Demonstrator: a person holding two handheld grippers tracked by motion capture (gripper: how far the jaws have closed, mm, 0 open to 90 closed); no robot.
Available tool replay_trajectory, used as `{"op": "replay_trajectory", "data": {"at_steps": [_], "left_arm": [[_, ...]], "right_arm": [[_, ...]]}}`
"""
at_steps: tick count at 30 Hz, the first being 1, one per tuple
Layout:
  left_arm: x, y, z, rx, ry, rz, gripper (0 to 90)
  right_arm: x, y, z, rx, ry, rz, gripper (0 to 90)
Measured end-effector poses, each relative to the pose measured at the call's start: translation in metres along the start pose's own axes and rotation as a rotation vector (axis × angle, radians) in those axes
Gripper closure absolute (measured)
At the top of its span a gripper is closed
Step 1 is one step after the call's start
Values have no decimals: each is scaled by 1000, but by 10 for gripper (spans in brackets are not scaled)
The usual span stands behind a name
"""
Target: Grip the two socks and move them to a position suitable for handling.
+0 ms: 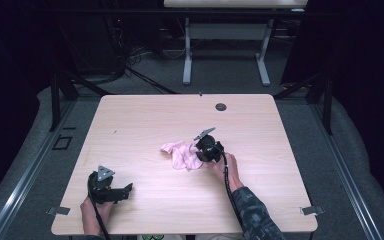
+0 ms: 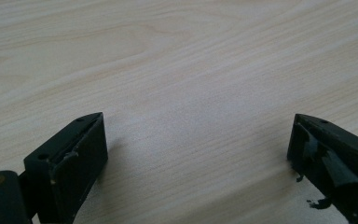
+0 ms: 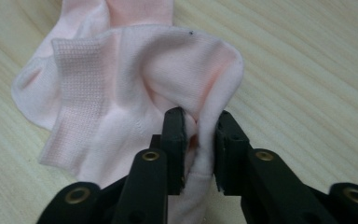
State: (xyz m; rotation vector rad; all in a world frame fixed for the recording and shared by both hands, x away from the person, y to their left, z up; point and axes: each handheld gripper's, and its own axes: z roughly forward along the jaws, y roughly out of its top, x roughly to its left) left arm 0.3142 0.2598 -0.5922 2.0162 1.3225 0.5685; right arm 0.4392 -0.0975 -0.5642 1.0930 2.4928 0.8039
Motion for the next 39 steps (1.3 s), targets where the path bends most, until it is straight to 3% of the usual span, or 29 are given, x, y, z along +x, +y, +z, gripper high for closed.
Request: {"op": "replay_trajectory", "data": {"at_steps": [1, 5, 7, 8, 17, 24, 30, 39], "left_arm": [[0, 0, 0, 0, 0, 0, 49], [0, 0, 0, 0, 0, 0, 49], [0, 0, 0, 0, 0, 0, 50], [0, 0, 0, 0, 0, 0, 51], [0, 0, 0, -1, 1, 0, 51], [0, 0, 0, -1, 1, -1, 51], [0, 0, 0, -1, 1, 0, 51], [0, 0, 0, -1, -1, 0, 57]], "right_arm": [[-2, 0, -2, 15, 3, -6, 796], [-7, -2, -8, -13, 14, 25, 809], [-9, -4, -14, -27, 33, 60, 809], [-11, -6, -22, -53, 70, 99, 809], [-10, -12, -54, -85, 94, 101, 809], [-4, -21, -87, -111, 155, 108, 808], [9, -37, -112, -107, 186, 69, 807], [30, -61, -116, -79, 261, 46, 807]]}}
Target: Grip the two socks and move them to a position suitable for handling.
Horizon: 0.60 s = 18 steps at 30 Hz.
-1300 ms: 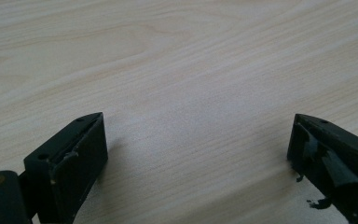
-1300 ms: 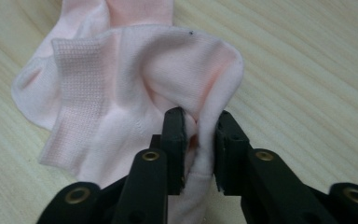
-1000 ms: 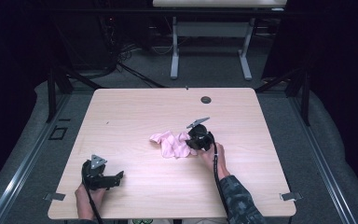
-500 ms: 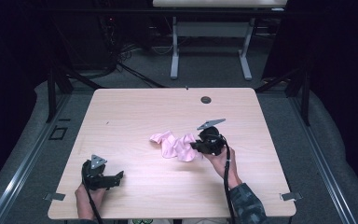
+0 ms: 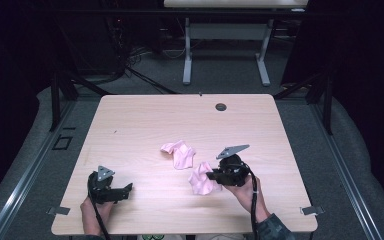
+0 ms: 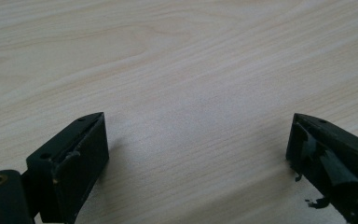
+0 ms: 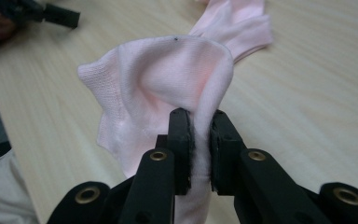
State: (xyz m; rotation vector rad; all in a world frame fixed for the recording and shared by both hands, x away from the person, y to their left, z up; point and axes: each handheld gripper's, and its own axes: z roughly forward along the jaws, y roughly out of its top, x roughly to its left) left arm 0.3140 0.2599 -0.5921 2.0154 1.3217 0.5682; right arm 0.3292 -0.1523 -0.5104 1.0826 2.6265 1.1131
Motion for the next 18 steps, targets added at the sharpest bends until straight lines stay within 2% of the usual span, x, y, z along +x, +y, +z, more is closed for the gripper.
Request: {"op": "replay_trajectory", "data": {"at_steps": [8, 14, 18], "left_arm": [[0, 0, 0, 1, -2, 0, 57], [0, 0, 0, 1, -2, 0, 57], [0, 0, 0, 1, -2, 0, 57]], "right_arm": [[20, -23, 19, 72, 45, -17, 808], [27, -37, 36, 124, 79, -20, 807], [32, -41, 42, 137, 62, -39, 804]]}}
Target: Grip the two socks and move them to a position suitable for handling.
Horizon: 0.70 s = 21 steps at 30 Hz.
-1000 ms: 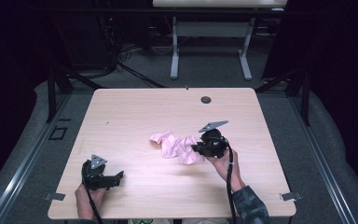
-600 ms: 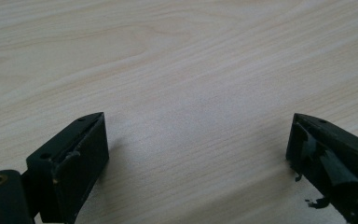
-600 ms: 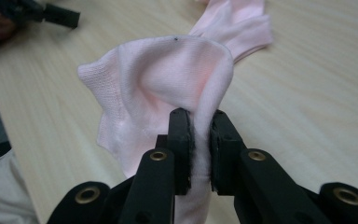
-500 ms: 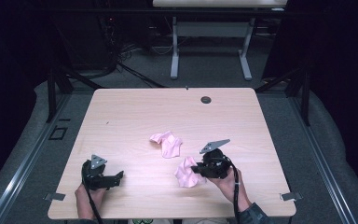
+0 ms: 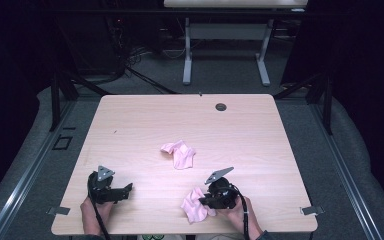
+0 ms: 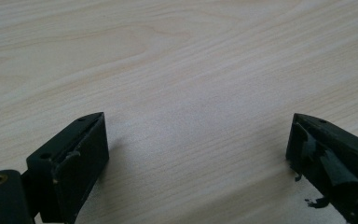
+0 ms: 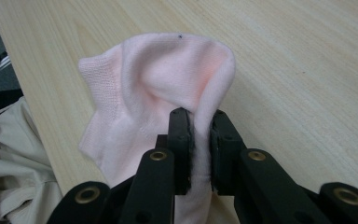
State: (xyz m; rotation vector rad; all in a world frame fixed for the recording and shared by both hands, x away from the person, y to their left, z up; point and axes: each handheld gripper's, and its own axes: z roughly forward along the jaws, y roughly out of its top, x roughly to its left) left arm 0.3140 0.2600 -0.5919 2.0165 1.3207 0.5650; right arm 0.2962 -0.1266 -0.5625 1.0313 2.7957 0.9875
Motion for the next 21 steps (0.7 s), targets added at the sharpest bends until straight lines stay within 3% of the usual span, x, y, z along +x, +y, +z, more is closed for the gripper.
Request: {"op": "replay_trajectory", "data": {"at_steps": [2, 4, 13, 21], "left_arm": [[0, 0, 0, -2, 3, 0, 57], [0, 0, 0, -1, 3, 0, 57], [0, 0, 0, -2, 4, 1, 57], [0, 0, 0, 0, 1, 1, 57]], "right_arm": [[3, 0, 0, 1, -28, -16, 793], [6, 1, 1, 0, -54, -36, 710], [1, 4, -8, -34, -47, -14, 276], [-17, 10, -23, -99, -47, 42, 113]]}}
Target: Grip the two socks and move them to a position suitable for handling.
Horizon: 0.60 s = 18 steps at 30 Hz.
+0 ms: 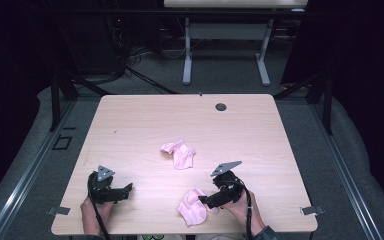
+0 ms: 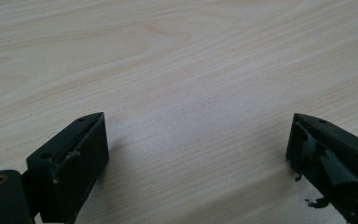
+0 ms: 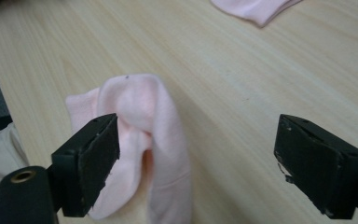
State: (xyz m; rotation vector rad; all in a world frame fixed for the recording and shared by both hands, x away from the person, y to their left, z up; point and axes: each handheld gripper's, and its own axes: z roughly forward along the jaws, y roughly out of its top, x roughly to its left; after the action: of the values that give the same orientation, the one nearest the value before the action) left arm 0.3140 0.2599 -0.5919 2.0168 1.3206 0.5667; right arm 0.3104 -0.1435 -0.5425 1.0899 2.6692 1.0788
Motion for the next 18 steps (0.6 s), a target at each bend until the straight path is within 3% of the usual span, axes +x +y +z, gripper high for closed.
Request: {"op": "replay_trajectory", "data": {"at_steps": [8, 18], "left_arm": [[0, 0, 0, -1, 3, 0, 56], [0, 0, 0, -2, 3, 0, 56]], "right_arm": [[-23, 21, -1, -34, -26, 24, 68], [-43, 53, 18, -52, -55, 47, 100]]}}
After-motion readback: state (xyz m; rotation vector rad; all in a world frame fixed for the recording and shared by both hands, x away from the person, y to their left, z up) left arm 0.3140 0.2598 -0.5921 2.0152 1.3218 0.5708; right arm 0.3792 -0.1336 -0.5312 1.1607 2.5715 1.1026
